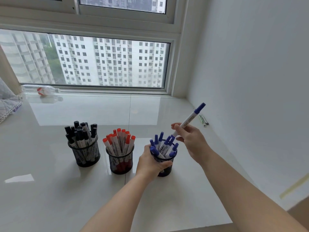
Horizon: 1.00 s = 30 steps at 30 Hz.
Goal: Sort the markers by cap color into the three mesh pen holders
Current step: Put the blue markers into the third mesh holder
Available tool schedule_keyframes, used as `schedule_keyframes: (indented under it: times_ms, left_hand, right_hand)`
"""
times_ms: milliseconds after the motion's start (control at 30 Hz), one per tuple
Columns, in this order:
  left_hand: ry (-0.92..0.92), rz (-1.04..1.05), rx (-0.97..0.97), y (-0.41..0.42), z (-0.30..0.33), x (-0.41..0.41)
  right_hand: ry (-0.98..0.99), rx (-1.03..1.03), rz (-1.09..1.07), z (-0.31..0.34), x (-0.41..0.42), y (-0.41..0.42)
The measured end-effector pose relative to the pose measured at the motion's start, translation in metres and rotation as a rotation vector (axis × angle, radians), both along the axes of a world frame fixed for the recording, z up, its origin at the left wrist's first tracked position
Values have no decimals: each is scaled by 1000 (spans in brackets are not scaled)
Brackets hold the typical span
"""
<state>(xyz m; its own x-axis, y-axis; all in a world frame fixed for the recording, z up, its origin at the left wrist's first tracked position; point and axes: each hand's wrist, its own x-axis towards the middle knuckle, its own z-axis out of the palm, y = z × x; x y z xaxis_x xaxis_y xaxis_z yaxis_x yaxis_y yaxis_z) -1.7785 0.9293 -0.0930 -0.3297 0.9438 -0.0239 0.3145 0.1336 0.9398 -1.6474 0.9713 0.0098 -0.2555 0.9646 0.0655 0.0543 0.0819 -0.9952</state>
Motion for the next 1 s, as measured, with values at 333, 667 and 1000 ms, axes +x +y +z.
schedule_keyframes:
  times_ms: [333,667,1000]
  left_hand:
    - [-35,-17,11,-2,2,0]
    - [-25,-19,4,-2,2,0]
    - [-8,0,0,-3,0,0]
  right_hand:
    - [-370,225,-116,-18,-2,-3]
    - [-505,326,-105,-15,0,0]
    - [-654,651,-82,-29,6,0]
